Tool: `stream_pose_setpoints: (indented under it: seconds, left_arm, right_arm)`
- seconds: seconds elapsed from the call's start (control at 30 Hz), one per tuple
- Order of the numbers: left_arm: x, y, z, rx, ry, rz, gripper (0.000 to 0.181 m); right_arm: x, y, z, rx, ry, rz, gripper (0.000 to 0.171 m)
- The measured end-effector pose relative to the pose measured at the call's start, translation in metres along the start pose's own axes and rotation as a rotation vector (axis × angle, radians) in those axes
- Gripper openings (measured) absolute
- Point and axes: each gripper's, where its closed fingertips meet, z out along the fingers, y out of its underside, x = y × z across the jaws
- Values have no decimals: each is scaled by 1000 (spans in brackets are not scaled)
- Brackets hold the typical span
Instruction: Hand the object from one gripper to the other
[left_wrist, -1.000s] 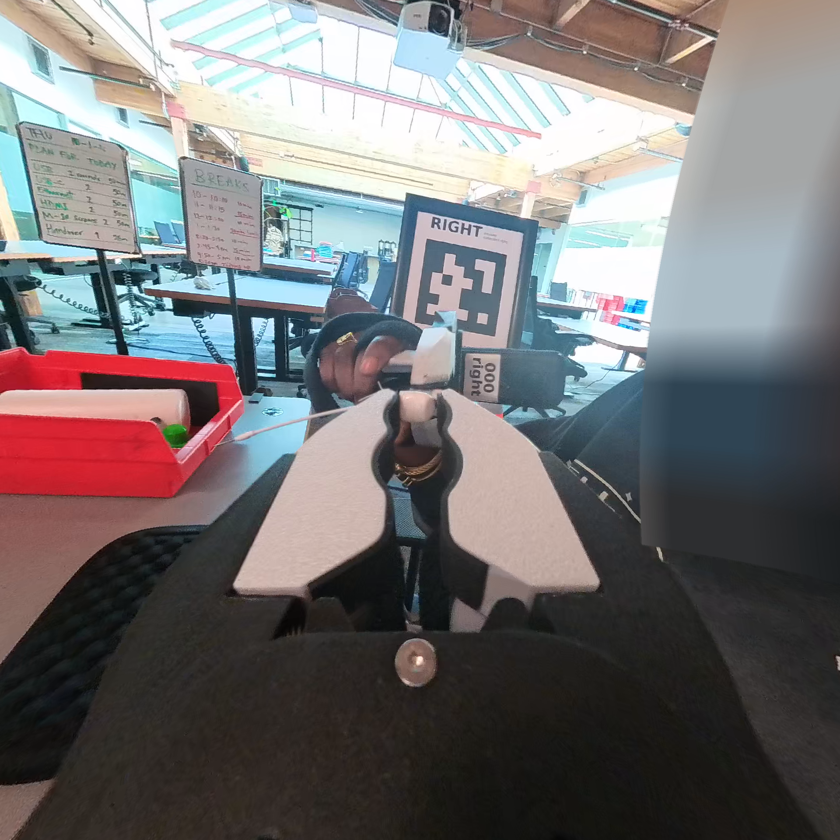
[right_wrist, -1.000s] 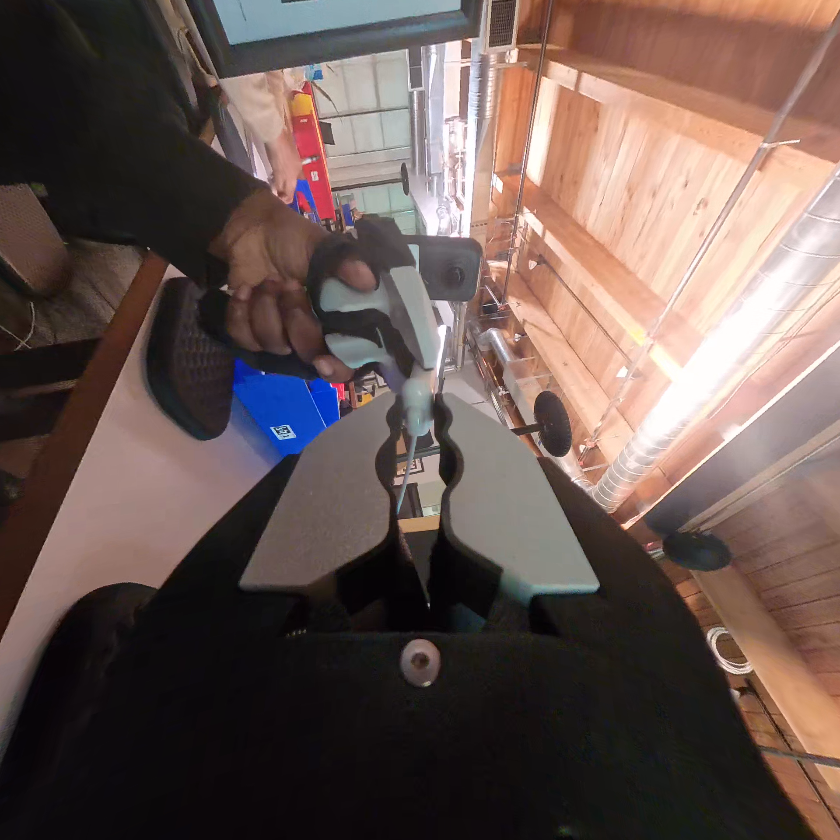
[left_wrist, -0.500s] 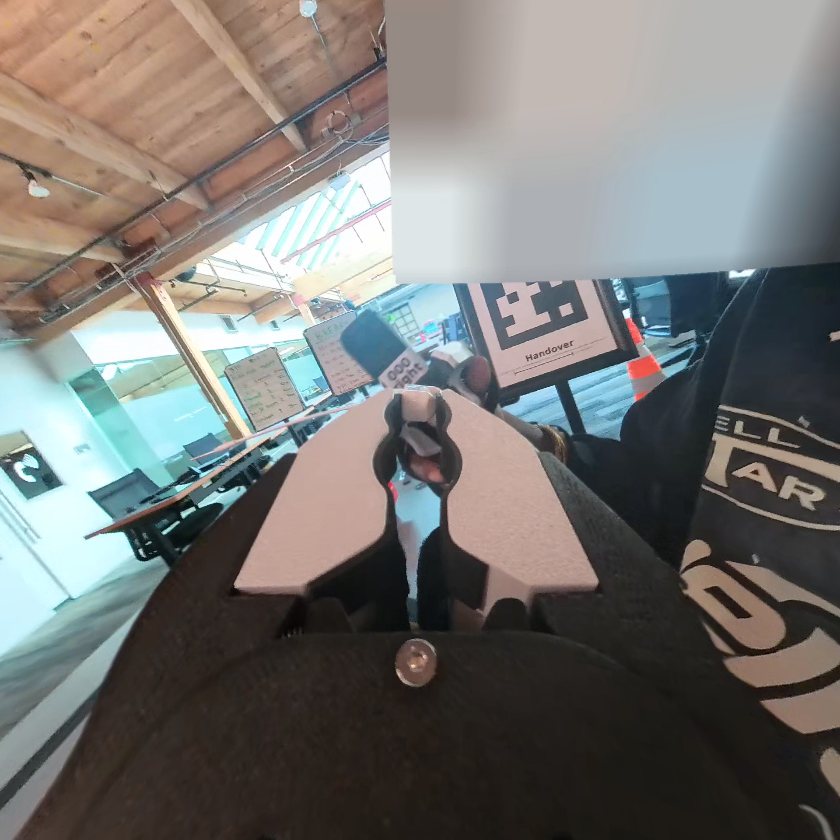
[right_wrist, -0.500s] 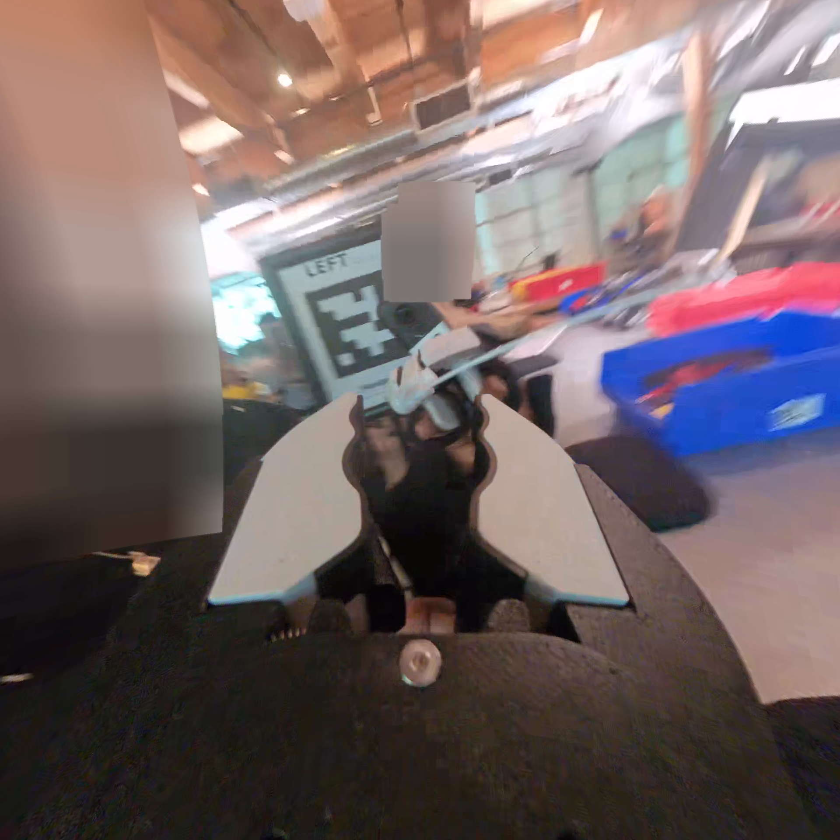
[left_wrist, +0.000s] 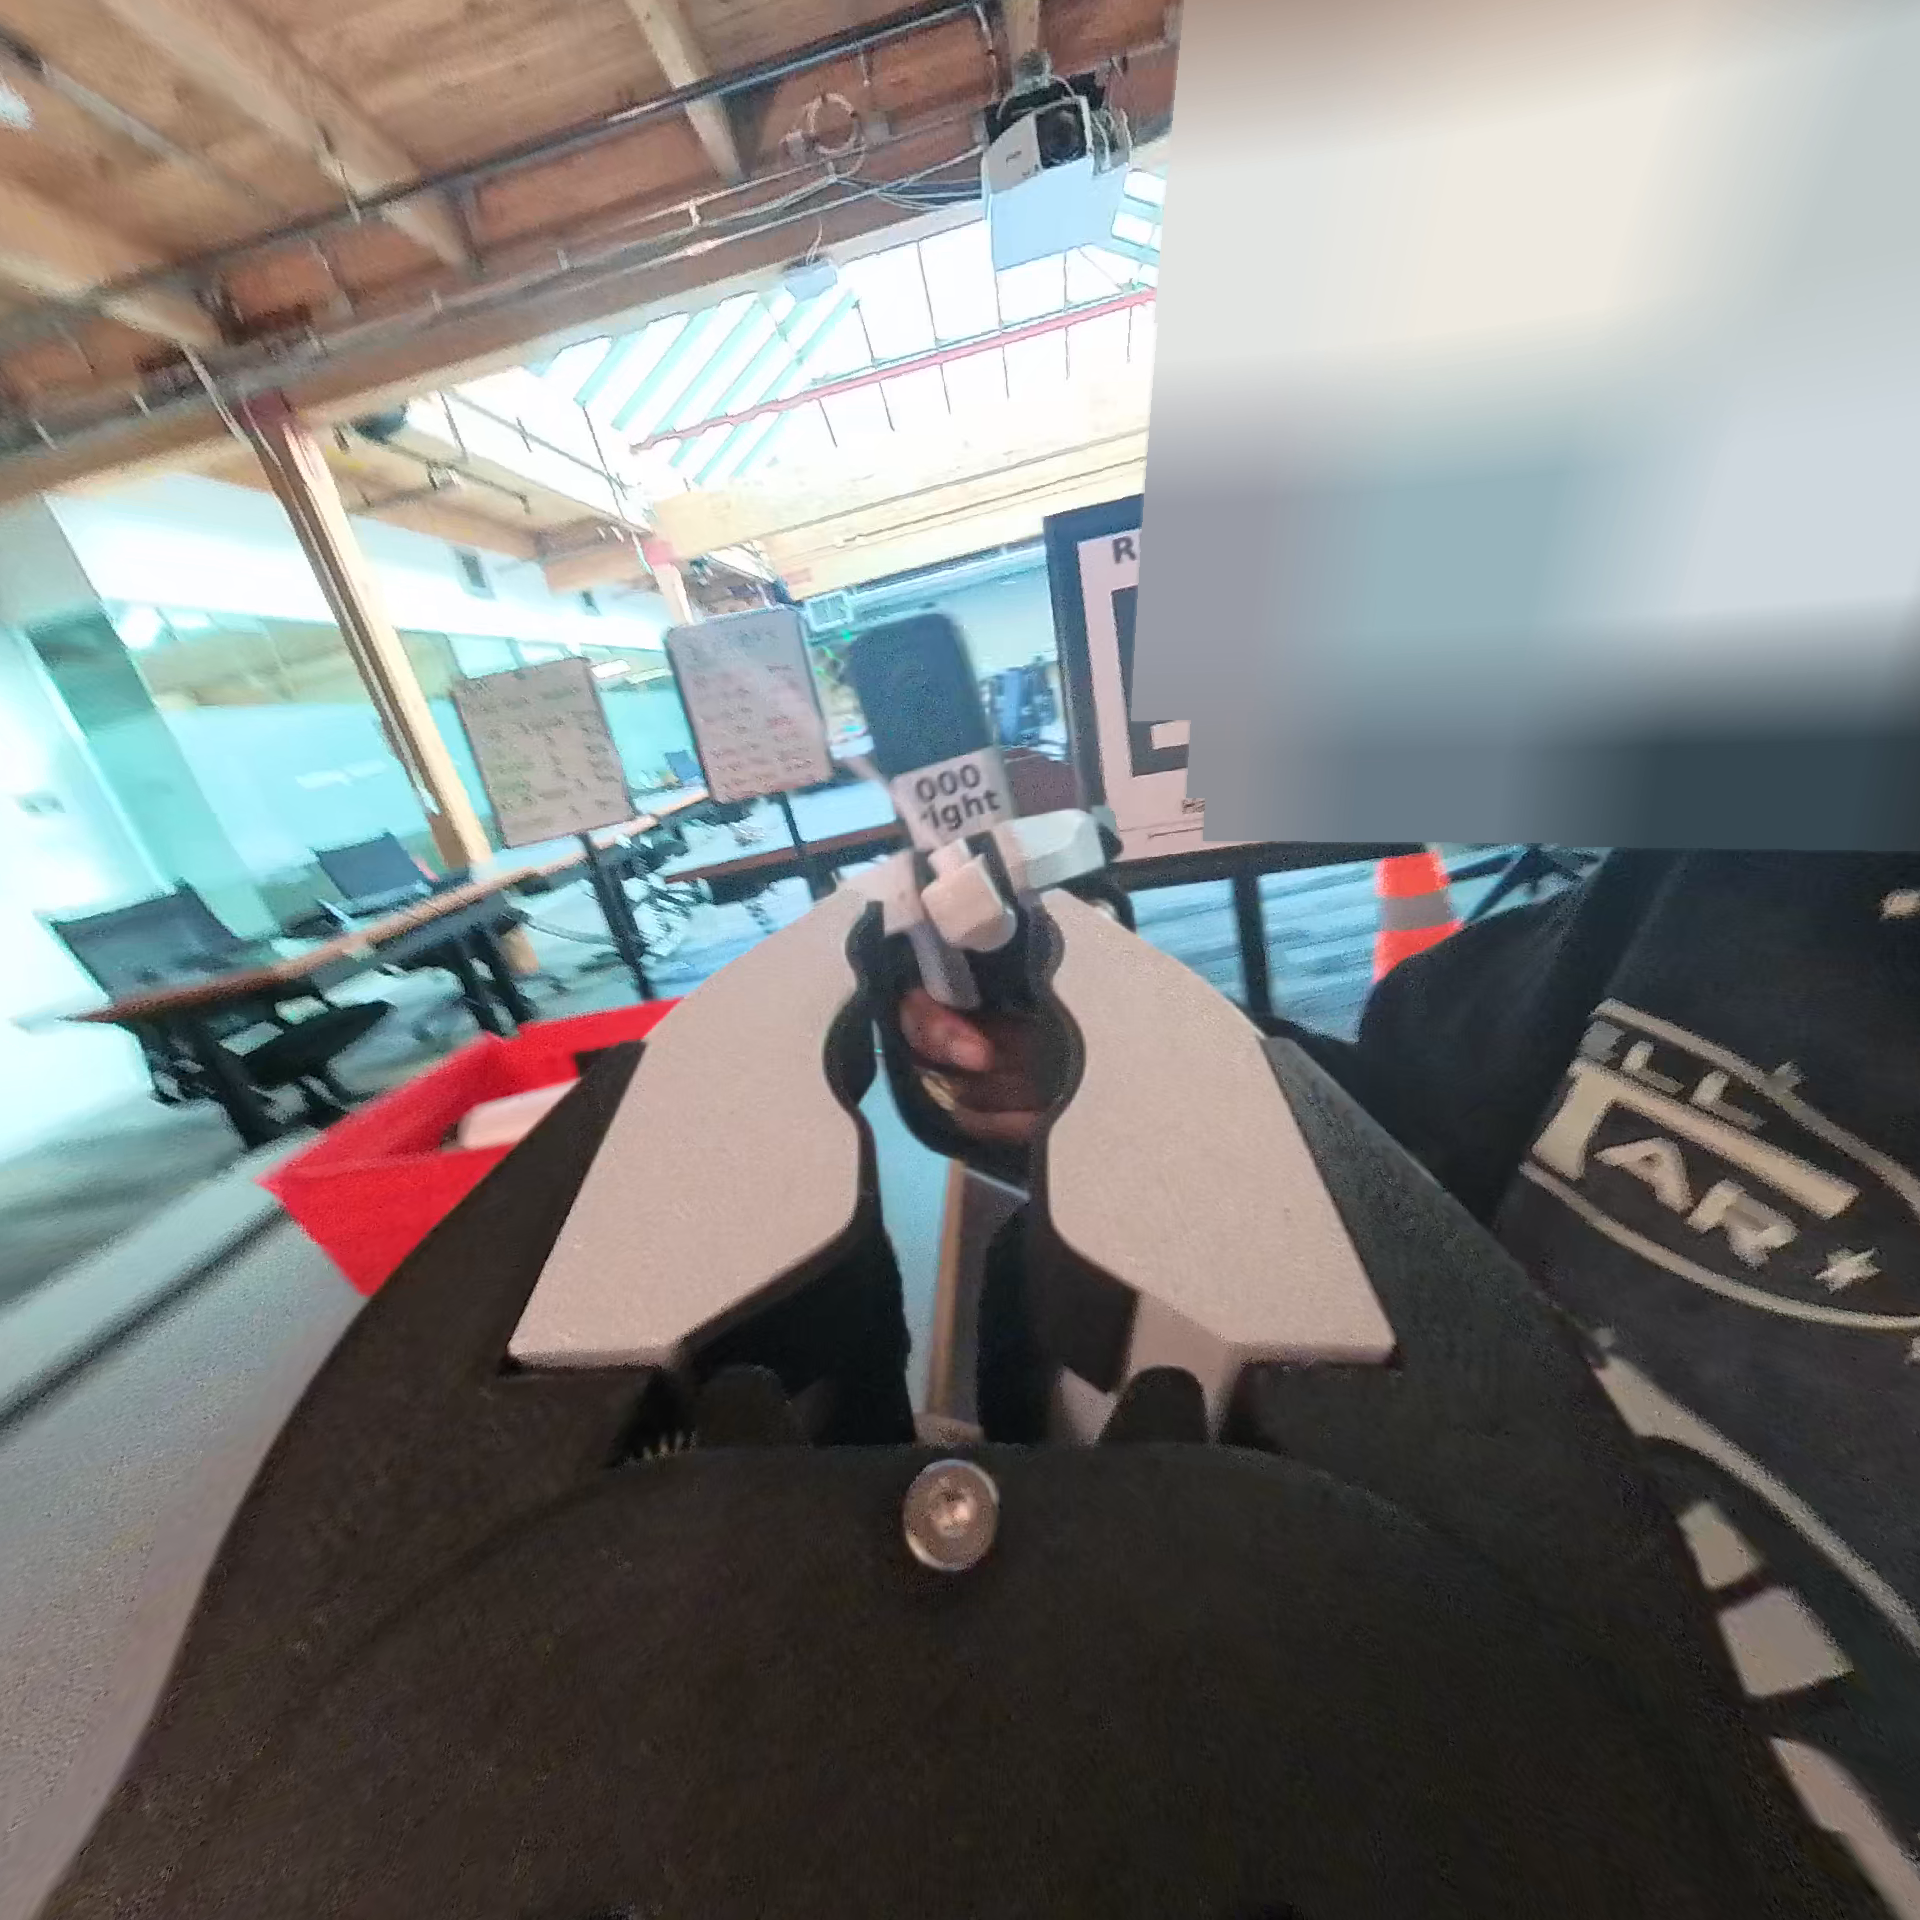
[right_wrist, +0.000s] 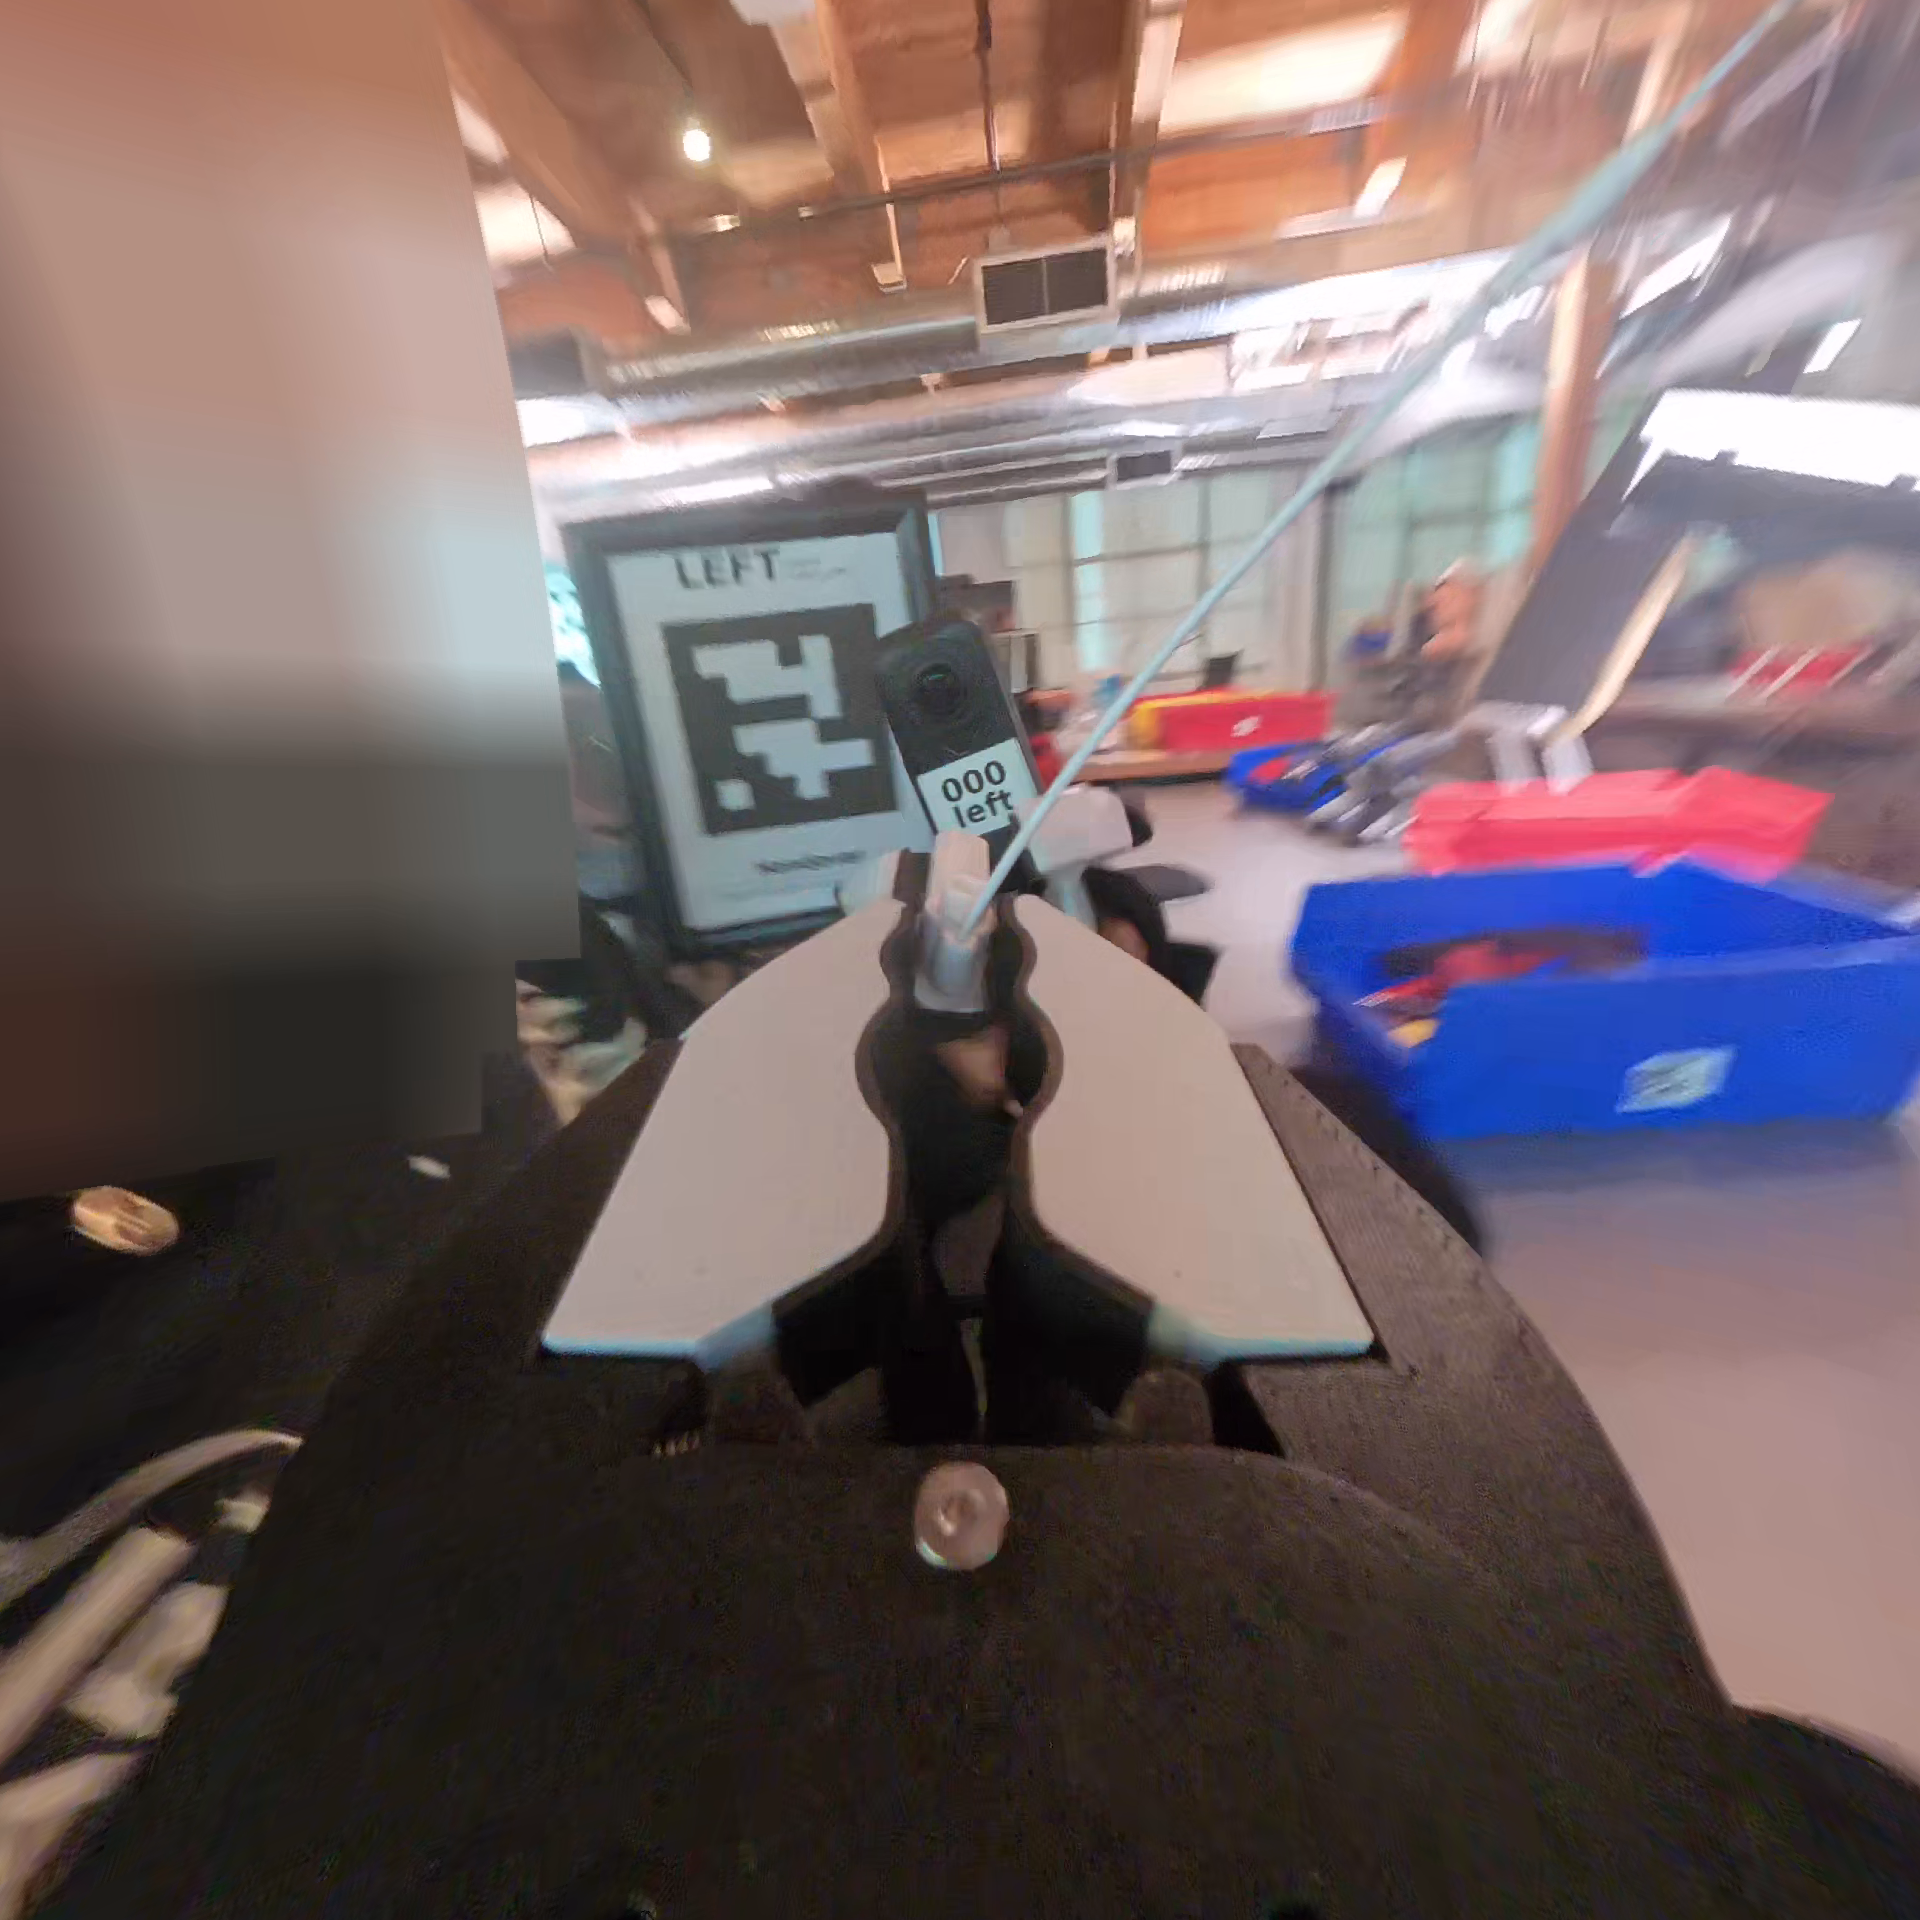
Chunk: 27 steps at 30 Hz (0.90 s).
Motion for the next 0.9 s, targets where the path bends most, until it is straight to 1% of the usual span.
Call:
stream_pose_setpoints:
  seconds: [0.03, 0.1, 0.2, 0.33, 0.47, 0.53, 0.67, 0.7, 0.83, 0.9]
  left_arm:
    - [-1, 1, 0, -4, 15, -58, 27]
    - [-2, 2, -1, -4, 33, -134, 28]
    - [2, 2, 0, 6, 64, -151, 23]
    - [8, 3, 2, -8, 82, -111, 12]
    - [10, 3, 0, -16, 90, -62, 12]
    - [10, 3, 0, -14, 88, -38, 12]
    - [9, 5, 1, -30, 81, -64, 13]
    - [8, 5, 1, -32, 77, -95, 14]
    - [3, 7, 0, -40, 92, -266, 24]
    - [1, 12, 0, -68, 96, -333, 24]
  right_arm:
    - [-1, -2, -1, -1, 28, -132, 15]
    - [-3, -1, -2, -45, 85, -334, 14]
    - [-4, 4, -2, -123, 126, -485, 15]
    - [-6, 7, -1, -139, 125, -517, 14]
    - [-7, 8, -1, -134, 121, -536, 15]
    - [-7, 9, -1, -140, 128, -572, 21]
    - [-7, 10, -2, -174, 146, -676, 15]
    - [-6, 10, -3, -181, 162, -753, 15]
    - [3, 11, -9, -257, 281, -1252, 14]
    - [2, 13, -10, -295, 309, -1443, 13]
